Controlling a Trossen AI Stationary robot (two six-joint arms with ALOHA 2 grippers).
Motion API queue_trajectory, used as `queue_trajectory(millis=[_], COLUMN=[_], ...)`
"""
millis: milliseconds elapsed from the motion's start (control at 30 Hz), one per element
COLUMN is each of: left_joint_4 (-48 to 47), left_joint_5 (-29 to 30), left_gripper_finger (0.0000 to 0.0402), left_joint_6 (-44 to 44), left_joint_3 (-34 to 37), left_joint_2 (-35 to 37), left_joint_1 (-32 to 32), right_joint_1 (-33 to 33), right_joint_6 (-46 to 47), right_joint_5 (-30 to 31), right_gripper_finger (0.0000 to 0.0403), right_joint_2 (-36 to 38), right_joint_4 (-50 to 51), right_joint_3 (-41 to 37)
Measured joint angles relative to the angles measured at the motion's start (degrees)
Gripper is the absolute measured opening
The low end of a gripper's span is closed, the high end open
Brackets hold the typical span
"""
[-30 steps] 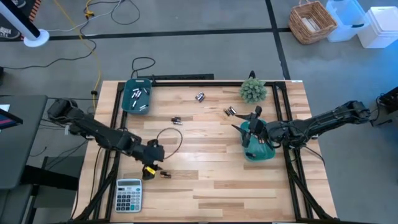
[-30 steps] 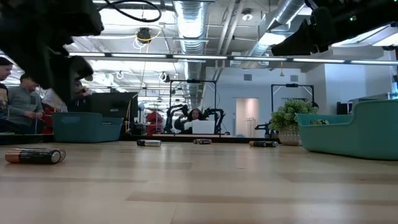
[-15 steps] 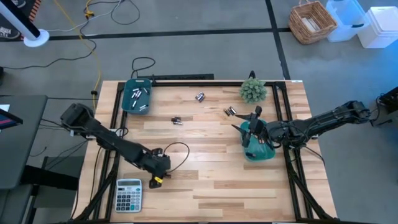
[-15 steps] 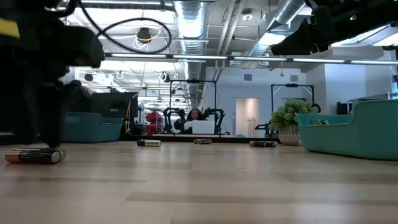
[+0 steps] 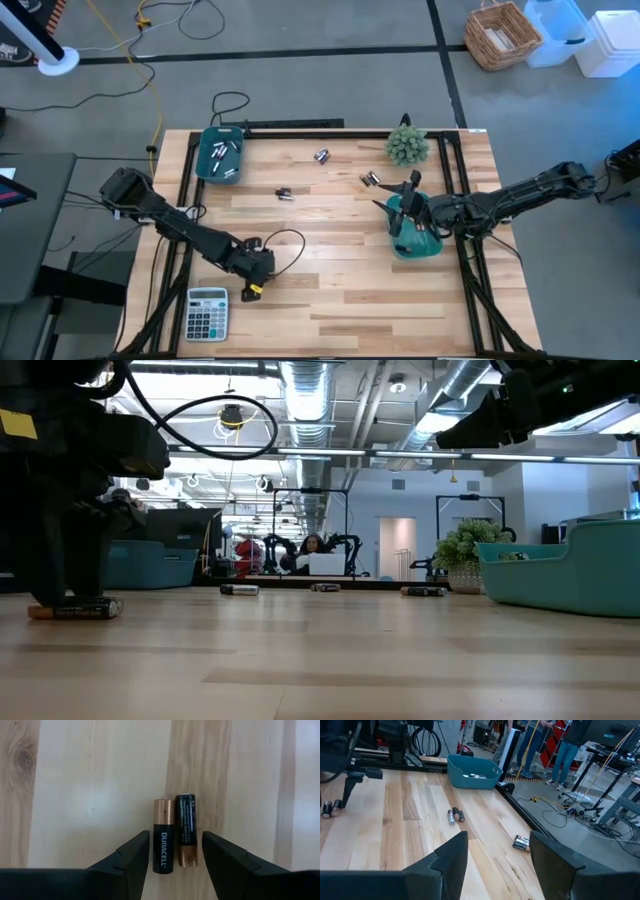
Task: Sort batteries
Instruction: Put the black battery into the bin
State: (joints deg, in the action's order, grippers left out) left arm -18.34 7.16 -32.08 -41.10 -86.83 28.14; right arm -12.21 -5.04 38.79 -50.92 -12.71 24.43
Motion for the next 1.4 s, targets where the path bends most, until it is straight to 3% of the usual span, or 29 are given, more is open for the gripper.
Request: queue_trajectory(millis=[400, 567, 833, 1400], left_joint_4=[-0.54, -6.06, -3.88, -5.11], left_joint_5=[1.75, 3.92, 1.82, 3.14], left_gripper_finger=[0.0176, 0.0176, 0.0176, 0.0176], left_joint_6=[0.80, 0.30, 0.92, 0.87], left_joint_3=[0.00, 0.05, 0.07, 0.39], left_joint_2=[3.27, 3.54, 3.58, 3.21], left_joint_1=[-1.13, -1.84, -1.90, -1.88], right_joint_1=[0.00, 0.00, 0.00, -0.02], right_joint_6=[0.00, 0.00, -0.15, -0.17], right_joint_5=[0.02, 0.02, 0.02, 0.02], right_gripper_finger=[0.0223, 0.0223, 0.0223, 0.0223], right_joint_2=[-0.02, -0.02, -0.02, -0.02], right_joint_4=[0.01, 0.02, 0.08, 0.22], right_joint_3=[0.00, 0.00, 0.00, 0.00])
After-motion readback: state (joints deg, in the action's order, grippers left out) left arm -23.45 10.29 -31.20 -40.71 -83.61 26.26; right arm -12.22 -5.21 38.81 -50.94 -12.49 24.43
